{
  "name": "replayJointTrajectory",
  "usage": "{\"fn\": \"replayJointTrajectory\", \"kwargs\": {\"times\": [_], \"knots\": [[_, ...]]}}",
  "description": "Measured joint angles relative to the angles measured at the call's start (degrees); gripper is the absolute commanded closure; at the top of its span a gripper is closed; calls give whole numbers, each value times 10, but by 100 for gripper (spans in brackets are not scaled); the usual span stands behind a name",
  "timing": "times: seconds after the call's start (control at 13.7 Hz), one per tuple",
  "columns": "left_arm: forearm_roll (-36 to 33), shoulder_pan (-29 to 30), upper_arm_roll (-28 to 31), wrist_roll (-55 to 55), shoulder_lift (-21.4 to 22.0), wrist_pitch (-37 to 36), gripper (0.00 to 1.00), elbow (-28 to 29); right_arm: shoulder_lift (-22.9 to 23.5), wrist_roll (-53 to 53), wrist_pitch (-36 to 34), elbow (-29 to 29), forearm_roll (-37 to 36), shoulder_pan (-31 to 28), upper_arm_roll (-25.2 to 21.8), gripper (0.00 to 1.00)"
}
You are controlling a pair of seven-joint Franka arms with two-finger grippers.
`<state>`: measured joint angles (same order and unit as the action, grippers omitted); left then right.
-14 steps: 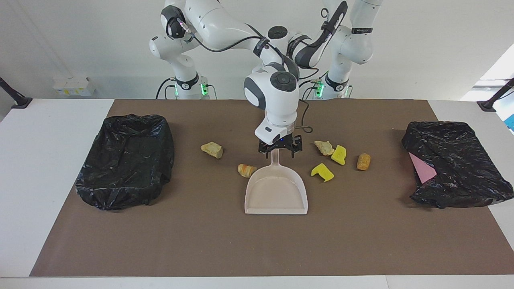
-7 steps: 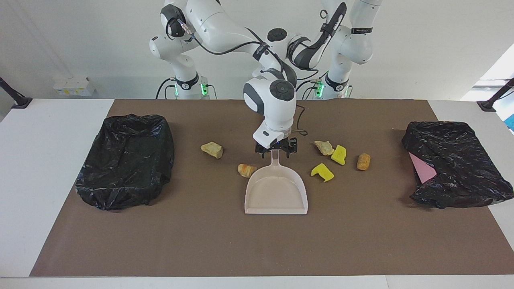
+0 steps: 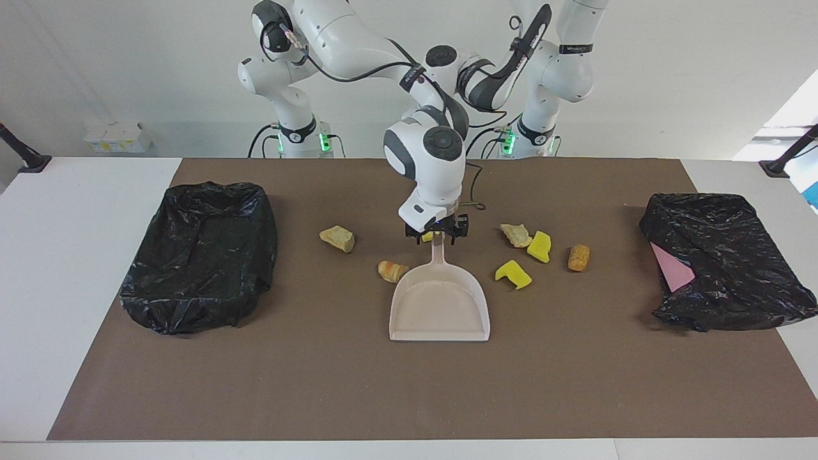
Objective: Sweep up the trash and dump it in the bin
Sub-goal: 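Grasp the white dustpan handle with the right gripper and lift it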
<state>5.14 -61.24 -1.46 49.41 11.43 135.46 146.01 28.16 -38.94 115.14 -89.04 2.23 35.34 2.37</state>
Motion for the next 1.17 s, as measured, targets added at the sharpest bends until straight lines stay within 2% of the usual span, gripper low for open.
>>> {"fn": "replayJointTrajectory", "kwargs": {"times": [0.15,0.36,0.44,0.51,0.58,0.73,0.95,1.02,1.17], "knots": [[13,0,0,0,0,0,41,0,-4,0,7,-10,0,0,0,20],[28,0,0,-1,-1,-1,41,0,-8,0,11,-18,0,1,0,31],[31,0,0,-1,-2,-2,42,1,-8,0,12,-19,0,2,0,42],[34,0,0,-1,-2,-3,44,1,-8,0,13,-20,0,3,0,48],[36,0,0,-1,-2,-3,56,1,-8,0,14,-20,1,3,0,50],[38,0,-1,-1,-2,-4,100,1,-8,0,23,-22,17,3,0,59],[38,0,-1,-7,-2,-9,100,1,-9,0,27,-23,23,3,0,90],[38,0,0,-9,-2,-13,100,1,-9,0,27,-23,23,3,0,98],[38,0,1,-10,-2,-21,100,0,-9,0,27,-23,23,3,0,99]]}}
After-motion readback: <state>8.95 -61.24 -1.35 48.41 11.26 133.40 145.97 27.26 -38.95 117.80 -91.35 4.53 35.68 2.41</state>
